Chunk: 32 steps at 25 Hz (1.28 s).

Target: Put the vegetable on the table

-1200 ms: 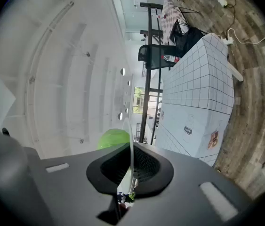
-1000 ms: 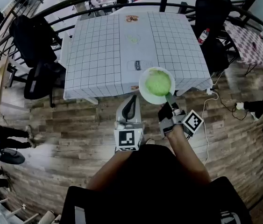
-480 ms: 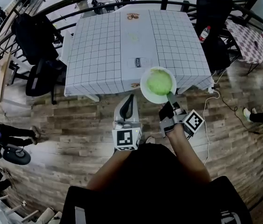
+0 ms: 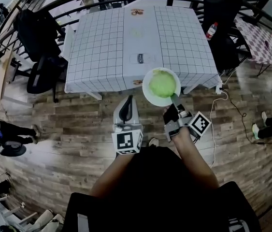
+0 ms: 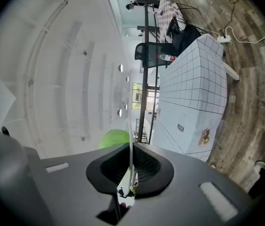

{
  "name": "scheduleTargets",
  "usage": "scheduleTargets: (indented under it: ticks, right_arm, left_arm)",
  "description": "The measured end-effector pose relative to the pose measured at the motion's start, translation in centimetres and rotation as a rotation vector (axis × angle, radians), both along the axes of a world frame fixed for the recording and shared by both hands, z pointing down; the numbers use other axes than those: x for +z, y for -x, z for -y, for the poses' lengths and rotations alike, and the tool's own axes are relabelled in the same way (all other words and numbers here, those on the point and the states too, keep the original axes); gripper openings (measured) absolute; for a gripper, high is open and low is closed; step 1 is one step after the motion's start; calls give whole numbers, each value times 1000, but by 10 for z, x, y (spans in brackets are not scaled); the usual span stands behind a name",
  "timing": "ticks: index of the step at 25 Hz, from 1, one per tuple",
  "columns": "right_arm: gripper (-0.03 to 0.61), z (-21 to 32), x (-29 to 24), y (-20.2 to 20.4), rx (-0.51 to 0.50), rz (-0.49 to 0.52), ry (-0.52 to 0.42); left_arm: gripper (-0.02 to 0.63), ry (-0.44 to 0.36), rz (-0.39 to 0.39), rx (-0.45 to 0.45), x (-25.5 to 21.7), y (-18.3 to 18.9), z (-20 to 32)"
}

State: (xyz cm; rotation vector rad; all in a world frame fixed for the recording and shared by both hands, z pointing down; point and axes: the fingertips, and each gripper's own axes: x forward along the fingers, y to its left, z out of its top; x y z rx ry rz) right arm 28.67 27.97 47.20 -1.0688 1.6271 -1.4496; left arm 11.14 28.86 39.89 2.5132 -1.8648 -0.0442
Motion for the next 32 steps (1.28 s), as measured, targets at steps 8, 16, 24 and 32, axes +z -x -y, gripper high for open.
scheduleTargets:
  ticks: [8,16,24,32]
  right_arm:
    - [9,7,3,9,-12,-21,28]
    - [9,2,7,-2,-1,-31,36]
    - [8,28,9,-3,15,-19,49]
    - [8,78,9,0,29,-17,51]
  left_arm:
    - [9,29,-55,-12,5,11,7]
    - [9,10,-29,4,8,3,12]
    - [9,21,-34,22,14,-1,47]
    - [9,20,-24,59,13,-7,102]
